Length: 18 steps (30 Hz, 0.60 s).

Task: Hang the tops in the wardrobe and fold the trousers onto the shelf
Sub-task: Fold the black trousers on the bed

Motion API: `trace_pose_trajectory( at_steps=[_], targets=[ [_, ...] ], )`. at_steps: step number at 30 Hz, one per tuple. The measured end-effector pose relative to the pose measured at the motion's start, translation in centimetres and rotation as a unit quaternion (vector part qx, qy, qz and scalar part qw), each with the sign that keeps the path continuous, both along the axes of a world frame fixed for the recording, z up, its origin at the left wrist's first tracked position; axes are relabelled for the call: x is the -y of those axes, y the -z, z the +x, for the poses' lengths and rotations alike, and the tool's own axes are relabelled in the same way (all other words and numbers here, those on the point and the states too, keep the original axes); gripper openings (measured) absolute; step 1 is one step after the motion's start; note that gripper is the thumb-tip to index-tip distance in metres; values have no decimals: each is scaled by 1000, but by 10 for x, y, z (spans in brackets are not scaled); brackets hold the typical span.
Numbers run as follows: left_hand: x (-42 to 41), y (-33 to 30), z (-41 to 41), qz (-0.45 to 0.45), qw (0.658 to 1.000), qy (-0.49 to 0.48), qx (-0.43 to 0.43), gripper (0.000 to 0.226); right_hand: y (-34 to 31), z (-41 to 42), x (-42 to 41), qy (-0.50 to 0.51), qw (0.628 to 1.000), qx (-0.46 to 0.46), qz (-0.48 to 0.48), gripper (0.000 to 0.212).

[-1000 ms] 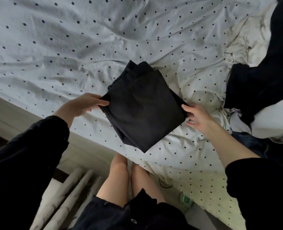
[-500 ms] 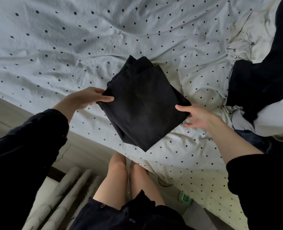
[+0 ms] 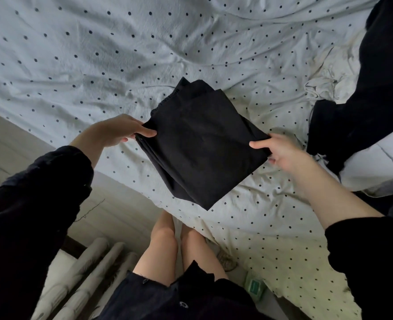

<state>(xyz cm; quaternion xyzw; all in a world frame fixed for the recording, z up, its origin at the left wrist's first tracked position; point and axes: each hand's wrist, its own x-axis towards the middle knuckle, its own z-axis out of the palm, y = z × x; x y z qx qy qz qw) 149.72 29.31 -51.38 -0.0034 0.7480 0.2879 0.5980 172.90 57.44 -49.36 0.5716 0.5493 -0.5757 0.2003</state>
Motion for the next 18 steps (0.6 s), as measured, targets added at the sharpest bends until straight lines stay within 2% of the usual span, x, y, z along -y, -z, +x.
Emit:
trace_pose_trajectory(
  at_steps=[3,8,10,12,18],
  targets=[
    [31,-31,-4,12,999,-42,-21,63,-39,-26,15,-36,998,-41,-8,21],
    [107,-87,-17,25,989,-134,-58,56,-104,-93,61,-112,990,-87,19,21],
    [137,-107,-23,26,983,-169,-62,47,-126,-124,82,-141,984,-101,31,39],
    [183,-133,-36,31,974,-209,-76,44,-152,-165,119,-170,977,-122,38,46],
    [308,-189,-83,47,949,-282,-131,45,-210,-274,241,-231,952,-194,45,33]
  ],
)
